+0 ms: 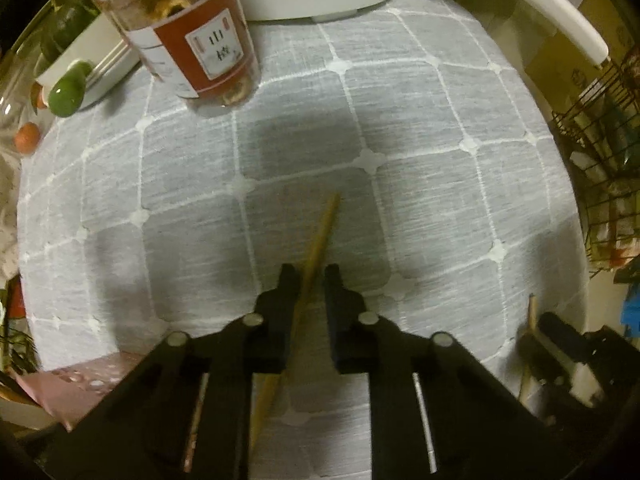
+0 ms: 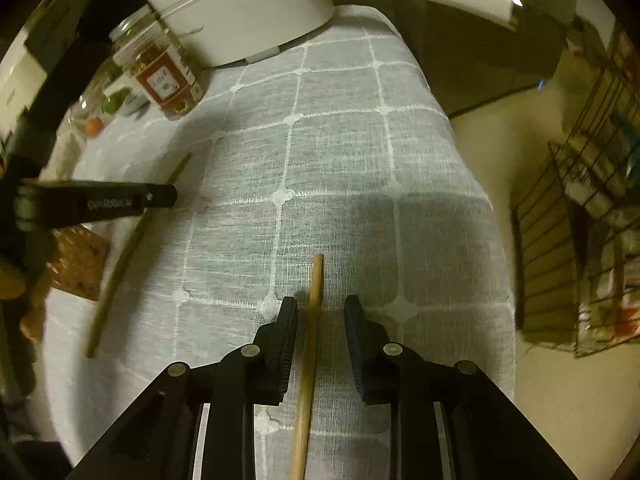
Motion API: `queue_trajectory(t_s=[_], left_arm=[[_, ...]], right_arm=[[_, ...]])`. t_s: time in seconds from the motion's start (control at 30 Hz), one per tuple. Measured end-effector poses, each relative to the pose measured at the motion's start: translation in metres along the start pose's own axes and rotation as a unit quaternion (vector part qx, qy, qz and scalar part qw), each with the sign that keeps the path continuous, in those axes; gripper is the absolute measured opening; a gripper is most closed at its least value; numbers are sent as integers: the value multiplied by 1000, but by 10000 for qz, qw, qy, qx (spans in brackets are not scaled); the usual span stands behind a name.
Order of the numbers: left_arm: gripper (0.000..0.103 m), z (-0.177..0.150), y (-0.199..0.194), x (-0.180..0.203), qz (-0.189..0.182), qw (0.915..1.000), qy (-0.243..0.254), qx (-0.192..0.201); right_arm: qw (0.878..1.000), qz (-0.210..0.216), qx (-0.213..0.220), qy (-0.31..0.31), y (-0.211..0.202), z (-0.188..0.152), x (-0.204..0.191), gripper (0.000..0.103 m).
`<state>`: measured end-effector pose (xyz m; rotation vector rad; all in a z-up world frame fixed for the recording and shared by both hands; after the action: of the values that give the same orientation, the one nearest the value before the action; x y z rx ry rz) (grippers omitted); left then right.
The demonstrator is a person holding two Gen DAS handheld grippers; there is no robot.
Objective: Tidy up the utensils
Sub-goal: 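Carry both chopsticks toward the pink basket with the left and right tools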
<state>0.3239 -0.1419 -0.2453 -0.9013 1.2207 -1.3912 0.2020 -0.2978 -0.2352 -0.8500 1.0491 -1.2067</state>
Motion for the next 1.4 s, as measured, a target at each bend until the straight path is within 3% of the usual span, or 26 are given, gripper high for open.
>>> queue_trajectory(t_s=[0.13, 0.17, 0.37, 0.6, 0.9, 1.17, 1.4], left_arm=[[8, -5, -2, 12, 228, 9996, 99, 98], [6, -8, -3, 15, 259, 9995, 123, 123], [6, -43, -37, 38, -78, 9973, 424, 588], [6, -78, -105, 23, -651, 9892, 367, 1257], [6, -128, -168, -11, -1009, 9684, 390, 2249], [6, -169, -202, -46, -1097, 9496, 329, 2918], [6, -181, -232, -83, -1287, 9286, -39, 3481]], right_arm=[[9973, -526, 70, -506, 2, -2, -12, 12], [9975, -490, 104, -493, 2, -3, -10, 10], [9992, 348, 136, 162, -8, -3, 11, 5], [9933, 768, 823, 261, -67, -13, 13, 5], [9807, 844, 1735, -309, -143, -31, -30, 5], [9710, 641, 2157, -811, -165, -38, -74, 5], [9599, 709, 2565, -877, -179, -29, -97, 5]])
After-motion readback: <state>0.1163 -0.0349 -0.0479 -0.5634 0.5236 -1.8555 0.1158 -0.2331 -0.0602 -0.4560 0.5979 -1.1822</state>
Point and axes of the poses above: each gripper's, at about its wrist camera, not at the fingertips, and y roughly the way its jaws point, x to its right, z to its top, the point moved 3 cm from there along y, roughly the way its jaws point, and after that the axes turned 3 degrees about z, right-handed, at the moved point
